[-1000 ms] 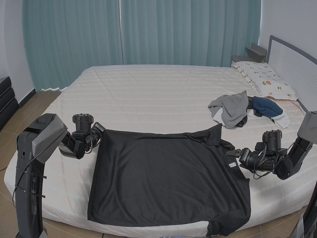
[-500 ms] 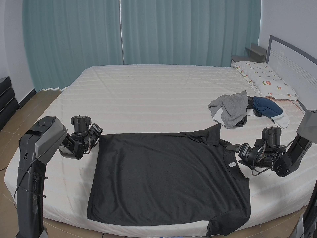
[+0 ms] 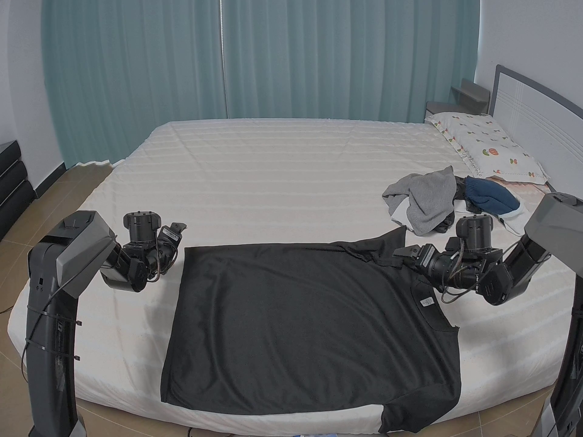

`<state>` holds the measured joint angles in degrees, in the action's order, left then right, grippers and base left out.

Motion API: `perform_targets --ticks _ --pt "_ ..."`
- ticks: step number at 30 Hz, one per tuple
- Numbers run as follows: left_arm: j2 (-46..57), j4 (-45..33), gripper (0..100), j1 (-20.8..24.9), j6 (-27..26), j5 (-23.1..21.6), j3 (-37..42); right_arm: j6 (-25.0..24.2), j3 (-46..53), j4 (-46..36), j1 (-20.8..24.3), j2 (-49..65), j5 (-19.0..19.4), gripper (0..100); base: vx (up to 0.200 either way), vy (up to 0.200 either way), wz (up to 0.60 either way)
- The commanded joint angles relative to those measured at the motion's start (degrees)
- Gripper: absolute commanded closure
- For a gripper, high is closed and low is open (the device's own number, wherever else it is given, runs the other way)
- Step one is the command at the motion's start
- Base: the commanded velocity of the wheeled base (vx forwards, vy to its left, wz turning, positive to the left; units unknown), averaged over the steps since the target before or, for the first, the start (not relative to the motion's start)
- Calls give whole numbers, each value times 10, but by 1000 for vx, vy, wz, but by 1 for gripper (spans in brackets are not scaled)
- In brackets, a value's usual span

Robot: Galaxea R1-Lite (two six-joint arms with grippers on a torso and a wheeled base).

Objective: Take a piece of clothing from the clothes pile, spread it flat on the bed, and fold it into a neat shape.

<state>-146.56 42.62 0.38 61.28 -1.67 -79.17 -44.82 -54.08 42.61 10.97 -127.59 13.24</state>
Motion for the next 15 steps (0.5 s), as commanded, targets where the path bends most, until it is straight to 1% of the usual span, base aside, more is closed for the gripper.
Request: perform_targets --ticks 1,2,4,12,15 --pt "54 13 0 -6 12 -28 74 -4 -116 -79 43 -67 -15 0 0 0 0" --pt "57 26 0 -5 11 -29 89 -4 -146 -107 55 -84 -23 0 0 0 0" --pt "56 42 0 -5 10 -29 98 -4 -177 -131 64 -108 -33 0 0 0 0" --pt "53 50 0 -5 9 -29 99 -2 -304 -197 62 -194 -74 0 0 0 0" --pt "53 50 0 -4 8 -28 99 -3 -350 -202 58 -225 -87 0 0 0 0"
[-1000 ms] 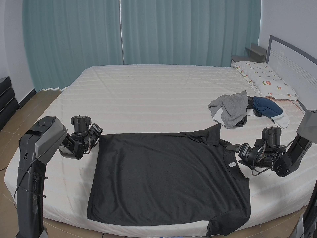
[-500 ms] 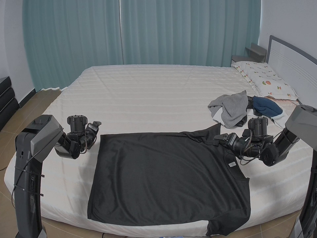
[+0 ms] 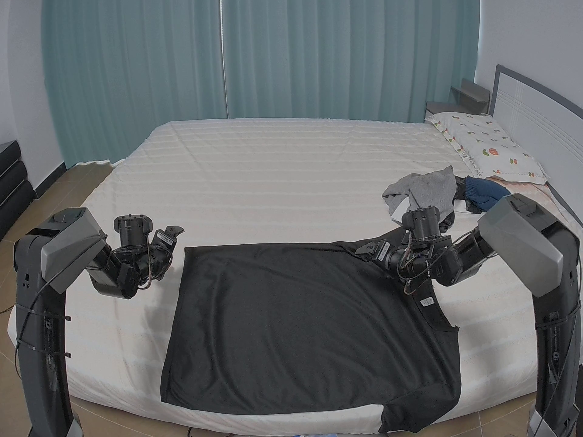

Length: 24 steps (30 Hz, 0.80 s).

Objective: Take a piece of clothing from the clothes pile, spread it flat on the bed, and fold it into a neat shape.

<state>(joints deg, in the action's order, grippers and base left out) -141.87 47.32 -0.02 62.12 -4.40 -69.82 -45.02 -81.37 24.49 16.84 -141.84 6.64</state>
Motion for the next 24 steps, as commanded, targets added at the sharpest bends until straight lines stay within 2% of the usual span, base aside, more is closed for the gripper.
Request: perform_targets --ticks 1,9,12,15,20,24 --pt "6 3 0 0 -1 -1 6 -1 -95 -21 -2 -90 -27 0 0 0 0" --pt "5 4 0 1 -2 -1 6 3 -243 -27 -22 -150 -40 0 0 0 0" --pt "5 3 0 1 -2 -1 6 10 -332 -32 -37 -190 -48 0 0 0 0" --pt "5 4 0 1 -2 0 5 42 -332 -8 -50 -200 -45 0 0 0 0" --pt "5 4 0 1 -2 1 5 75 -332 119 -64 -205 -44 0 0 0 0" --pt "5 4 0 1 -2 1 5 90 -332 137 -73 -207 -51 0 0 0 0"
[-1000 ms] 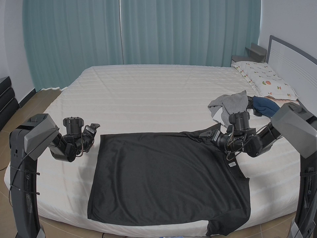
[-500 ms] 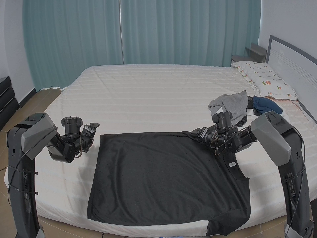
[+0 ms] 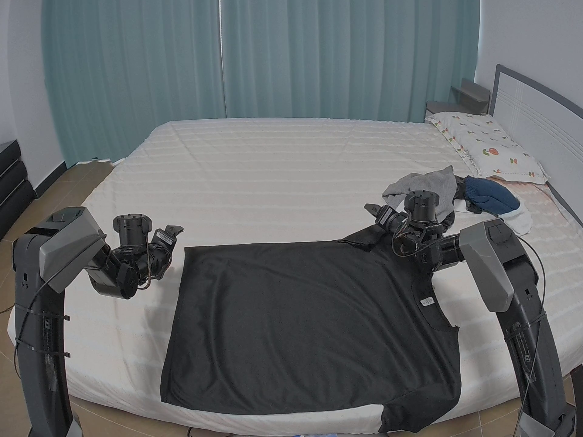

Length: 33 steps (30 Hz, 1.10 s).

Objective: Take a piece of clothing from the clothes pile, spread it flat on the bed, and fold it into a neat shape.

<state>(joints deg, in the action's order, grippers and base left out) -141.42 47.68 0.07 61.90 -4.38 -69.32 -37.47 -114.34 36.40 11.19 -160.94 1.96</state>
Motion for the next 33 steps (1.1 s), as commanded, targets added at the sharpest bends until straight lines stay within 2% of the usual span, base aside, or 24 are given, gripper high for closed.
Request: perform_targets --ticks 1,12,15,22,25,33 --pt "0 0 0 0 0 1 0 16 -3 24 -18 -17 -5 0 0 0 0" --pt "0 0 0 0 0 2 -1 16 14 -30 -77 25 -6 0 0 0 0" --pt "0 0 0 0 -1 2 -1 19 68 -28 -93 44 11 0 0 0 0" --pt "0 0 0 1 -2 2 -1 42 183 -12 -117 62 111 0 0 0 0" --pt "0 0 0 1 -2 2 -1 59 192 10 -117 48 121 0 0 0 0" --pt "0 0 0 2 -3 2 -1 57 184 16 -106 36 123 0 0 0 0"
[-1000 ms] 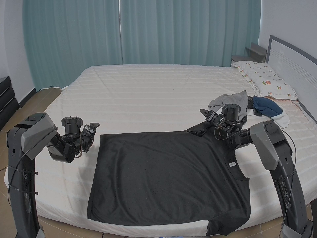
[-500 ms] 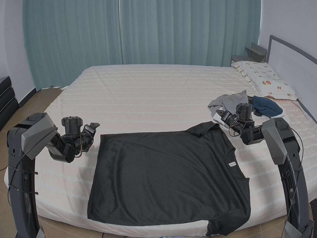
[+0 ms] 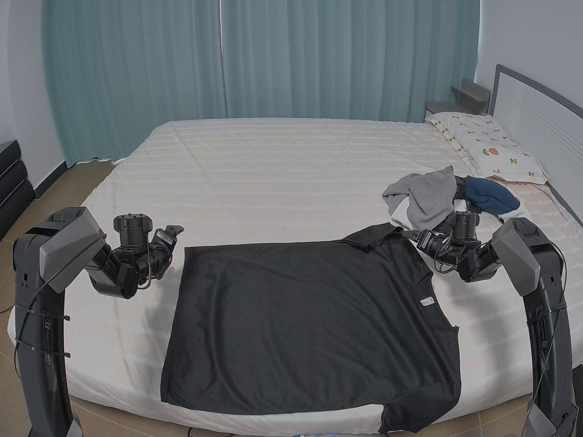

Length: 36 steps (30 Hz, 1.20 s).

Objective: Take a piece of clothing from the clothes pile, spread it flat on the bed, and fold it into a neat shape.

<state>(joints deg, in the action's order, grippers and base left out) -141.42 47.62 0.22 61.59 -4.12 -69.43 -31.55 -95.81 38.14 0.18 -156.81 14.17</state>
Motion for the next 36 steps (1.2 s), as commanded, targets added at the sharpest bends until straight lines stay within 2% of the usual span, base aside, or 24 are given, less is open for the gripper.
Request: perform_targets --ticks 1,3,4,10,15,18,24,28,36 --pt "0 0 0 0 0 0 0 -1 -3 -2 5 -6 1 0 0 0 0" --pt "0 0 0 0 0 0 0 -1 -3 -3 7 -7 1 0 0 0 0" --pt "0 0 0 0 0 0 0 -1 -3 -3 8 -8 1 100 0 0 0" --pt "0 0 0 0 -3 0 -2 -1 -3 -2 6 -10 0 100 0 0 0" --pt "-13 0 0 1 -39 0 -11 -3 -14 0 -1 -10 -1 100 0 0 0" --pt "-38 -6 0 2 -66 9 -43 -3 -26 0 -8 -10 -6 100 0 0 0" --pt "-43 -7 0 5 -74 2 -55 -3 -27 1 -10 -5 -9 100 0 0 0" --pt "-59 -22 0 15 -80 -4 -84 -1 -26 2 -5 -11 -26 100 0 0 0" --pt "-76 -52 0 22 -82 -6 -135 -2 -25 5 -3 -10 -27 100 0 0 0"
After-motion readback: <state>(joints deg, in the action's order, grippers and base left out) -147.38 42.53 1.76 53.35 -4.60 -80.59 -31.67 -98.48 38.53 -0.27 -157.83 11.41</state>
